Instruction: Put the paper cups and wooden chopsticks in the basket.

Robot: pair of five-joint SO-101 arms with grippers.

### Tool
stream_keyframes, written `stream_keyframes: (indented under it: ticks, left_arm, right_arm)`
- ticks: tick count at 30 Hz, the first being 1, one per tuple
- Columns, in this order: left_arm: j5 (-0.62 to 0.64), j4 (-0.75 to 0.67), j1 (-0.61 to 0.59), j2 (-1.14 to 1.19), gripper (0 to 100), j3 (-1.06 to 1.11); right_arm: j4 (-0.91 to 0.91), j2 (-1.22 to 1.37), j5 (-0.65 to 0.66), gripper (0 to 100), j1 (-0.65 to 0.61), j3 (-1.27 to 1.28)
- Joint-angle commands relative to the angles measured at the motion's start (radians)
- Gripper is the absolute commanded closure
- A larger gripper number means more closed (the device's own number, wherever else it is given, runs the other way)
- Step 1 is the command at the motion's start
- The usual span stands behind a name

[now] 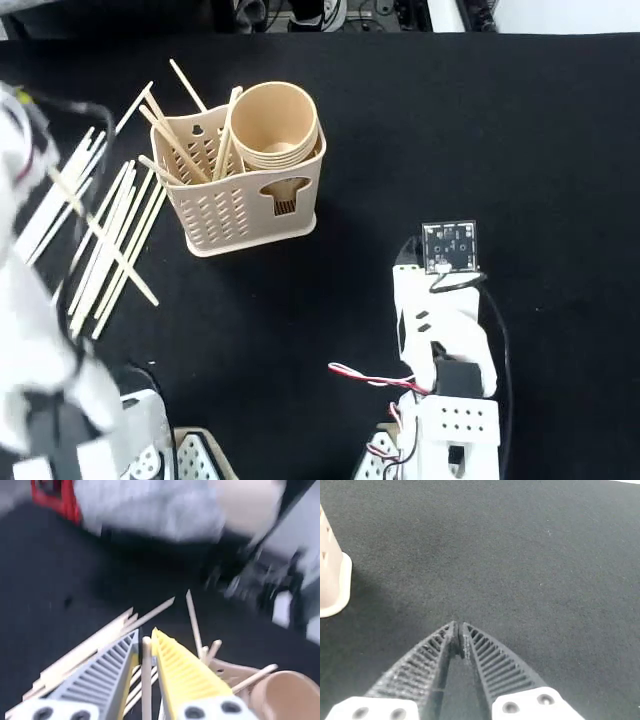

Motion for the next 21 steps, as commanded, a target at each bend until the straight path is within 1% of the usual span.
stream_keyframes:
  ticks: [1,5,13,18,21]
  left_arm:
    - [-0.003,-0.008,0.001,-0.229,97,-0.041]
    - [-0.005,-0.021,0.001,-0.385,97,-0.041]
    - [0.0,-0.13,-0.007,-0.631,97,-0.041]
    - [0.0,-0.127,-0.007,-0.778,97,-0.039]
    - [0.0,-0.149,-0.007,-0.853,97,0.03]
  right_arm:
    - [-0.023,-0.008,0.006,98.6,-0.015,-0.002]
    - [-0.021,-0.008,0.006,98.6,-0.015,-0.002]
    - [-0.018,-0.008,0.005,98.6,-0.015,-0.002]
    - [-0.018,-0.008,0.005,98.6,-0.015,-0.002]
    - [-0.018,-0.008,0.006,98.6,-0.015,-0.002]
